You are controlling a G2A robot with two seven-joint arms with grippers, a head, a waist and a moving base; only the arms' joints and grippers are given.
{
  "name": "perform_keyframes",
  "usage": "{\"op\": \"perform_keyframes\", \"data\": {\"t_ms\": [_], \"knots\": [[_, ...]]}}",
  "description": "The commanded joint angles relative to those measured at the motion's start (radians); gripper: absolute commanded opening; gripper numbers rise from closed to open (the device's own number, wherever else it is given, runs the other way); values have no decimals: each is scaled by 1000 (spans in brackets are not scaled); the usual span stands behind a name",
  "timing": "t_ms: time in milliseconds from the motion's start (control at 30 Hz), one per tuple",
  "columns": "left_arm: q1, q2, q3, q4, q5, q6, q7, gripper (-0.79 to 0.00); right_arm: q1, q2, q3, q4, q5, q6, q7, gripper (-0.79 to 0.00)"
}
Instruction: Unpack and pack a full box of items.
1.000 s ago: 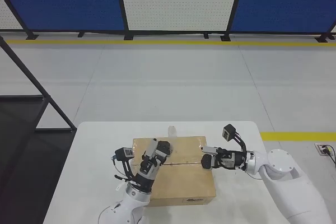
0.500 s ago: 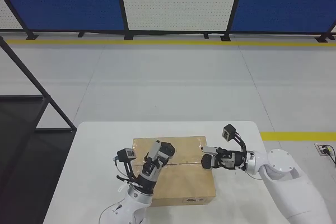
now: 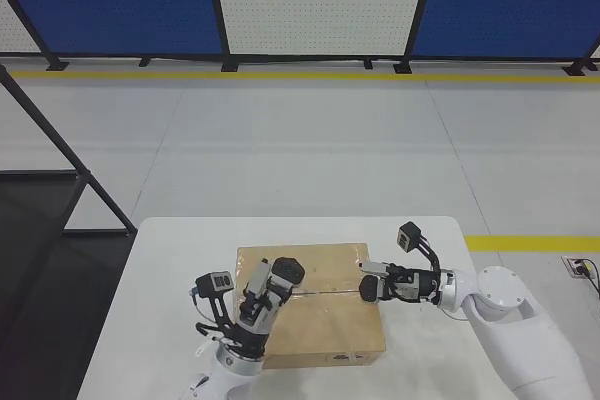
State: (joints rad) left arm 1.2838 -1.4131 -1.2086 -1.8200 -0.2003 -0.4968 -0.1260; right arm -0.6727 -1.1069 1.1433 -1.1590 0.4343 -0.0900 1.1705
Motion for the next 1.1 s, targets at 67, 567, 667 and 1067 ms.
{"op": "perform_keyframes", "data": {"t_ms": [67,567,667,1067], "knots": [[89,11,-55,-74,-27,-24,-40,0,0,0,0,0,0,0,0,0],[413,60,-332,-141,-175,-62,-230,0,0,0,0,0,0,0,0,0],[408,65,-381,-95,-214,-40,-231,0,0,0,0,0,0,0,0,0],[340,86,-477,-28,-450,137,-388,0,0,0,0,0,0,0,0,0]]}}
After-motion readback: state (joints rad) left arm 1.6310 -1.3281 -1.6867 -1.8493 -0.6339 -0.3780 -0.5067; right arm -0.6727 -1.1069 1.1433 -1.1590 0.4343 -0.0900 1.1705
